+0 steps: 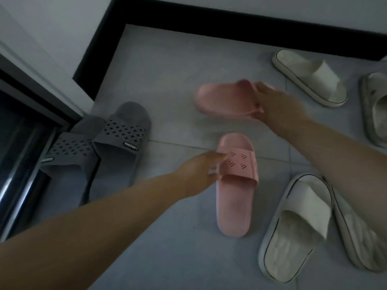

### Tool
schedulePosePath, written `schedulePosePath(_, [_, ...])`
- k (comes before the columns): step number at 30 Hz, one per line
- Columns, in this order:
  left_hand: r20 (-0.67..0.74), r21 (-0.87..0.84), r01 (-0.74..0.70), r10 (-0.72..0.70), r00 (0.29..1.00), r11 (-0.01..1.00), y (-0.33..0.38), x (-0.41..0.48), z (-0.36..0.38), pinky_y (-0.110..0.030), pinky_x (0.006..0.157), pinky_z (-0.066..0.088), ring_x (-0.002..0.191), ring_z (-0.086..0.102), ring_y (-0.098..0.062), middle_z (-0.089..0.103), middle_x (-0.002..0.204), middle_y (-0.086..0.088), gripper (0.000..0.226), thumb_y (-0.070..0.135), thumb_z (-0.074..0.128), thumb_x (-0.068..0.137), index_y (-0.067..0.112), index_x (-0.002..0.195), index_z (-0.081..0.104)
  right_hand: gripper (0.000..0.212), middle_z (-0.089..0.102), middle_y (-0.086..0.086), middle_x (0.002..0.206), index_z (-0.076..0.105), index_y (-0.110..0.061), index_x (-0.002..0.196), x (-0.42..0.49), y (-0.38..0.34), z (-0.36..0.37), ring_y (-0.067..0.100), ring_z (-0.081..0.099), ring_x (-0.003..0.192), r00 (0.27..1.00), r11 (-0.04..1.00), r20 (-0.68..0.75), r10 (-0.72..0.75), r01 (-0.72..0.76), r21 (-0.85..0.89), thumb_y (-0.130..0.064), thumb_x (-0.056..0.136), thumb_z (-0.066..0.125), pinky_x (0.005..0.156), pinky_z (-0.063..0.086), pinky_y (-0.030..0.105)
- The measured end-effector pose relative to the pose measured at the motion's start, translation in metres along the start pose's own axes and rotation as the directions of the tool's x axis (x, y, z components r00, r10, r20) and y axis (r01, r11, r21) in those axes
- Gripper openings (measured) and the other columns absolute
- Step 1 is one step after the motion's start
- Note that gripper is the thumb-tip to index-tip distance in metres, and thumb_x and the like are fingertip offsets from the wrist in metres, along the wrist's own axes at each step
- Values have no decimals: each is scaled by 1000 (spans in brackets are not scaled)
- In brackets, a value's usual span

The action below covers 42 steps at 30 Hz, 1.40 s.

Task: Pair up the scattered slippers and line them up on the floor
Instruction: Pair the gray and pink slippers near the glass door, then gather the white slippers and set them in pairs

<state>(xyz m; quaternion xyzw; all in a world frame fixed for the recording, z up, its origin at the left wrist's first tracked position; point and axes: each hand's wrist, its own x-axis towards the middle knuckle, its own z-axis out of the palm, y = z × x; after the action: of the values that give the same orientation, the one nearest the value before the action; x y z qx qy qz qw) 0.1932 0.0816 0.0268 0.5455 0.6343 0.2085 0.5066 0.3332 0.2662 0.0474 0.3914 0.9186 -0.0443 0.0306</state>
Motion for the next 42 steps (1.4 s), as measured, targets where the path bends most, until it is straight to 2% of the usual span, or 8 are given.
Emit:
schedulePosePath(5, [-304,389,-506,626,718,770,23,-33,-38,-14,89,41,94,58,-12,69,95,-2,31,1,45,78,3,96,70,42,34,7,151,43,-11,135,4,-77,-10,30,45,129,927,920,7,-376,375,-115,-13,93,38,87,49,46])
schedulePosePath(8, [-496,309,-282,407,767,908,8,-32,-60,-18,94,36,103,53,-17,61,110,-4,37,1,51,77,6,113,59,37,59,16,125,55,-5,123,-24,-120,14,28,65,100,878,870,35,-478,479,-117,-11,91,38,71,52,35])
schedulePosePath(13, [-358,275,144,-37,933,951,-47,-18,-71,-33,112,27,133,35,-27,38,143,-14,71,9,65,78,8,139,31,47,31,20,149,42,-11,129,-77,-124,42,40,49,119,855,879,214,-472,474,44,-3,83,43,75,49,43])
schedulePosePath(16, [-184,258,169,-124,975,951,-59,-10,-64,-34,114,27,136,35,-26,33,149,-12,87,20,73,74,14,144,22,59,42,21,137,38,-6,131,-96,-91,42,40,50,114,984,992,152,-90,76,97,-20,78,59,77,51,41])
schedulePosePath(20, [-131,411,153,-108,986,899,-49,7,-49,-31,112,27,136,35,-27,34,149,-11,97,37,75,69,19,145,19,80,34,17,141,19,-14,141,-113,-56,41,33,49,119,849,809,455,268,-455,373,-31,80,66,96,39,33])
schedulePosePath(25, [-110,504,109,-62,992,857,-28,27,-49,-34,103,39,123,49,-31,49,137,-16,76,32,78,66,12,131,43,67,40,21,139,11,2,143,-96,-86,37,31,44,127,863,531,450,228,-498,686,-1,88,50,105,33,31])
schedulePosePath(34, [-127,364,172,-134,983,916,-4,34,-65,-31,98,38,121,49,-30,51,134,-17,70,16,78,70,6,131,44,67,32,15,146,27,-9,141,-149,-63,-19,29,36,132,880,857,469,70,-294,423,-14,83,61,109,31,34])
schedulePosePath(42, [187,248,-181,136,973,952,100,43,-5,-27,104,31,130,42,-22,42,143,-7,84,22,77,71,18,141,30,53,43,7,138,38,-17,134,-256,62,-106,20,46,121,682,758,523,512,-645,100,-19,85,60,96,40,29])
